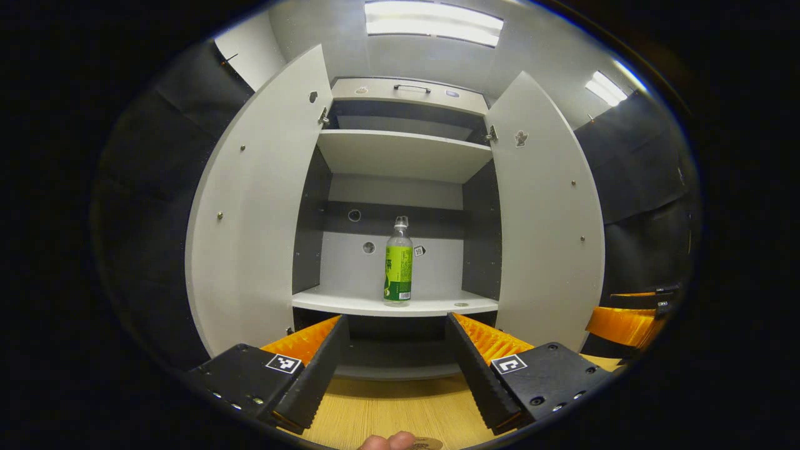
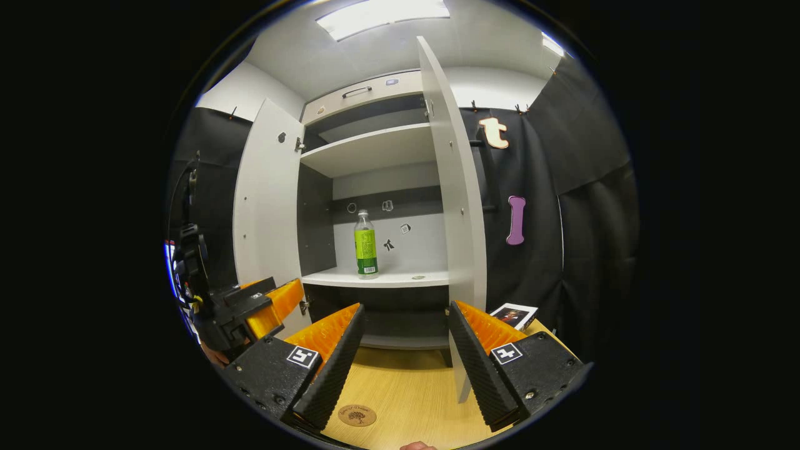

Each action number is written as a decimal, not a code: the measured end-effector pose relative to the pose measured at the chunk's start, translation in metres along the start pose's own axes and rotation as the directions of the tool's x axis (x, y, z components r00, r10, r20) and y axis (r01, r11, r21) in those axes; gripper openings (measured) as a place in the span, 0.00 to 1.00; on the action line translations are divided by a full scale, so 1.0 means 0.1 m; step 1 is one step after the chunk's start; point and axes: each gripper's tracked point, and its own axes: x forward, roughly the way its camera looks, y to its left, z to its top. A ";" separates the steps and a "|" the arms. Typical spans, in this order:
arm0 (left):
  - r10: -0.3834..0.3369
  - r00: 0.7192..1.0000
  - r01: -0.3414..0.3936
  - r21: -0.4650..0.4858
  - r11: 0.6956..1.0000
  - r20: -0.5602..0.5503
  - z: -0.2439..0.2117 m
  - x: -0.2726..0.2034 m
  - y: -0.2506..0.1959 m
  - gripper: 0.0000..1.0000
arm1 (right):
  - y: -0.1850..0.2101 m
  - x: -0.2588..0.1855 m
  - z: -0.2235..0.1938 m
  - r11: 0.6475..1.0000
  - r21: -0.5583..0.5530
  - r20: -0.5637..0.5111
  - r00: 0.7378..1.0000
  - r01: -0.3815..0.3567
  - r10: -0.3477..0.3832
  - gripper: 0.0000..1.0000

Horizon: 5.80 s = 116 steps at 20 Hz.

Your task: Grasp the bottle in the cabinet with the left hand and place it on the coaster, then close the right door with the right hand and the left door with the left hand.

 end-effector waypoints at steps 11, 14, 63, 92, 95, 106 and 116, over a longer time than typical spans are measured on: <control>-0.110 0.993 0.110 -0.019 0.994 0.036 0.34 1.23 -0.04 0.94 | 0.00 0.06 0.05 1.000 0.000 0.004 1.000 0.008 -0.008 0.82; -0.120 0.992 0.121 -0.013 0.993 0.042 0.36 1.58 -0.03 0.94 | 0.00 0.07 0.09 1.000 -0.001 0.010 1.000 0.006 -0.006 0.82; -0.217 0.976 0.216 -0.051 0.975 -0.030 0.17 1.37 -0.09 0.73 | 0.07 -0.02 0.24 0.999 0.006 0.030 0.998 -0.046 0.046 0.82; 0.006 0.978 0.006 0.053 0.999 -0.210 -2.42 -0.11 -0.23 0.73 | 0.15 0.23 0.44 0.992 -0.028 -0.057 0.991 -0.120 0.119 0.83; 0.003 0.981 0.002 0.029 1.000 -0.194 -2.47 -0.13 -0.26 0.73 | 0.21 0.25 0.42 0.990 -0.036 -0.069 0.989 -0.136 0.133 0.83; -0.002 0.979 0.007 0.025 1.000 -0.206 -2.63 -0.23 -0.23 0.75 | 0.31 0.26 0.34 0.986 -0.033 -0.092 0.983 -0.162 0.158 0.83; 0.014 0.974 -0.014 0.000 1.000 -0.224 -2.51 -0.26 -0.19 0.95 | 0.30 0.18 0.29 0.988 -0.019 -0.095 0.984 -0.156 0.153 0.83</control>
